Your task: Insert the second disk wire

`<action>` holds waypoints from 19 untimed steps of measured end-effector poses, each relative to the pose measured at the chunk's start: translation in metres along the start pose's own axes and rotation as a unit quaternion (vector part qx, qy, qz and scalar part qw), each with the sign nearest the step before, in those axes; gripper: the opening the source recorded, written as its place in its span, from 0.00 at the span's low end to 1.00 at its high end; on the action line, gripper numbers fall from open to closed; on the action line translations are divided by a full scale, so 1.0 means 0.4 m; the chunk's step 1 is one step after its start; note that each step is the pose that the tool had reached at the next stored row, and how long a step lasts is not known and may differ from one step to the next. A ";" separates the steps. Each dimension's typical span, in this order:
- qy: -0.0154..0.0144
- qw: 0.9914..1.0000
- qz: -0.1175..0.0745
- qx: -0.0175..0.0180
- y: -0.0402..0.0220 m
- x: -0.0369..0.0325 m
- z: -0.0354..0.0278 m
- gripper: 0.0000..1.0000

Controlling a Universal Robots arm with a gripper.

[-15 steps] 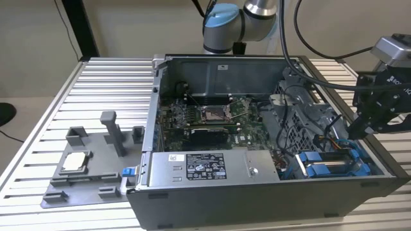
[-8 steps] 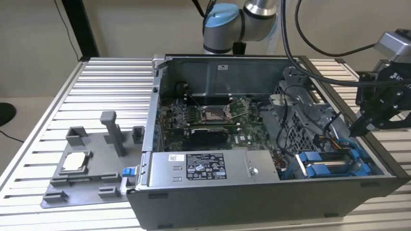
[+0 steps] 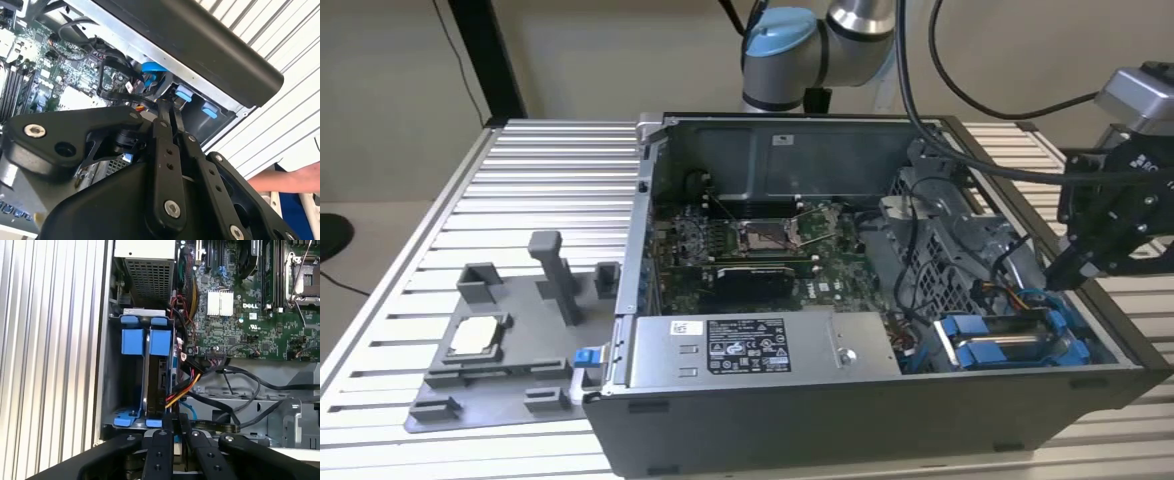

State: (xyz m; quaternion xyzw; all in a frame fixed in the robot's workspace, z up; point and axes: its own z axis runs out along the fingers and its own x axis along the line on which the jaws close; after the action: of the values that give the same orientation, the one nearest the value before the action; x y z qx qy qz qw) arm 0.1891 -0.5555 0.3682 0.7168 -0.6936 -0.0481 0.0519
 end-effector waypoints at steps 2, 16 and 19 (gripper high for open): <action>-0.001 1.000 0.000 0.002 0.010 0.006 0.001 0.00; -0.010 1.000 -0.001 0.027 0.076 0.044 0.011 0.00; -0.011 0.999 -0.002 0.039 0.099 0.046 0.015 0.00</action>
State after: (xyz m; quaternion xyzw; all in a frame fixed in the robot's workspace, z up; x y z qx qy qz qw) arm 0.1496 -0.5753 0.3678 0.7188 -0.6944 -0.0292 0.0166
